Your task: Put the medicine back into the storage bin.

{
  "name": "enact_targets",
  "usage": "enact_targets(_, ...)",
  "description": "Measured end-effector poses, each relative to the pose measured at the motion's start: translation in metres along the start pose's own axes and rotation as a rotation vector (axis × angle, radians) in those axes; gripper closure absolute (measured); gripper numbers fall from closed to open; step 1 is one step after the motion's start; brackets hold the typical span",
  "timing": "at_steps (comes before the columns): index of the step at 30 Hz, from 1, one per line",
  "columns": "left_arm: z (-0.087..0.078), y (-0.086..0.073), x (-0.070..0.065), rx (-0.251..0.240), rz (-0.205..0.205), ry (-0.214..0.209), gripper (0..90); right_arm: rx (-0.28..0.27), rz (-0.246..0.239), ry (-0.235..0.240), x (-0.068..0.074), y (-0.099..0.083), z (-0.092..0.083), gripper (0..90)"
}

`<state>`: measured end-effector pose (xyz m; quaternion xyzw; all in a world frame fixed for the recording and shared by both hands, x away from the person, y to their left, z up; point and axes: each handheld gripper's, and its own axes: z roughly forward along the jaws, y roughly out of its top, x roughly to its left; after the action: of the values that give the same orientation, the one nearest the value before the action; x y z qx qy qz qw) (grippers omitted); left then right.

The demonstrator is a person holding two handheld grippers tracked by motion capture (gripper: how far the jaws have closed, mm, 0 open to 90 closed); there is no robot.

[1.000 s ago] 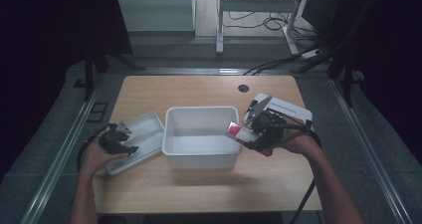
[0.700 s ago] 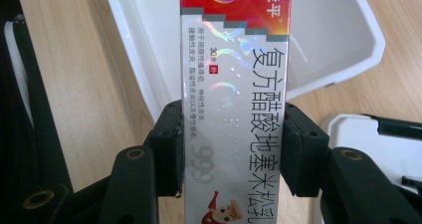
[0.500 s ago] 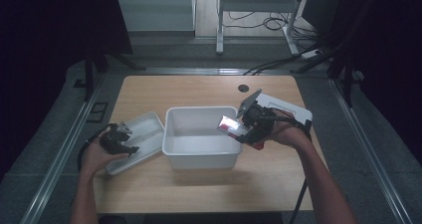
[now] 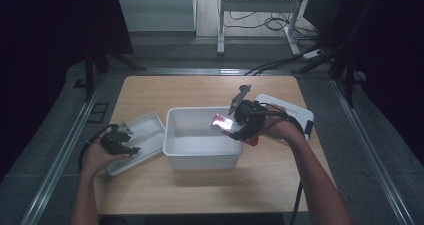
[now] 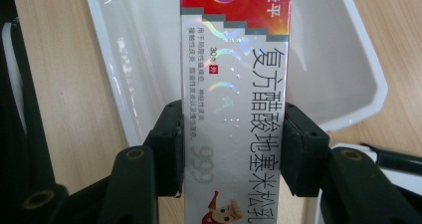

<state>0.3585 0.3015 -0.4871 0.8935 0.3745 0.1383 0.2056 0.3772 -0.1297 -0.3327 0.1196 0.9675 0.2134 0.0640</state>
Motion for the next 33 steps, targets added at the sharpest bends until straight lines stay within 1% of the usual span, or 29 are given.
enact_targets(15, 0.001, 0.0, 0.0, 0.0, 0.001, 0.0, 38.8, 0.011, -0.035, 0.017, -0.002, 0.02, 0.005, 51.1)
enact_targets(22, 0.001, 0.0, 0.0, 0.003, 0.001, -0.002, 38.8, 0.027, -0.069, 0.025, -0.002, 0.03, 0.01, 51.1)
enact_targets(28, 0.001, 0.0, 0.0, 0.005, 0.002, -0.002, 38.8, 0.044, -0.104, 0.038, 0.001, 0.041, 0.017, 51.0)
enact_targets(33, 0.0, -0.001, 0.001, 0.002, 0.001, -0.004, 38.8, 0.056, -0.123, 0.051, 0.002, 0.048, 0.023, 51.0)
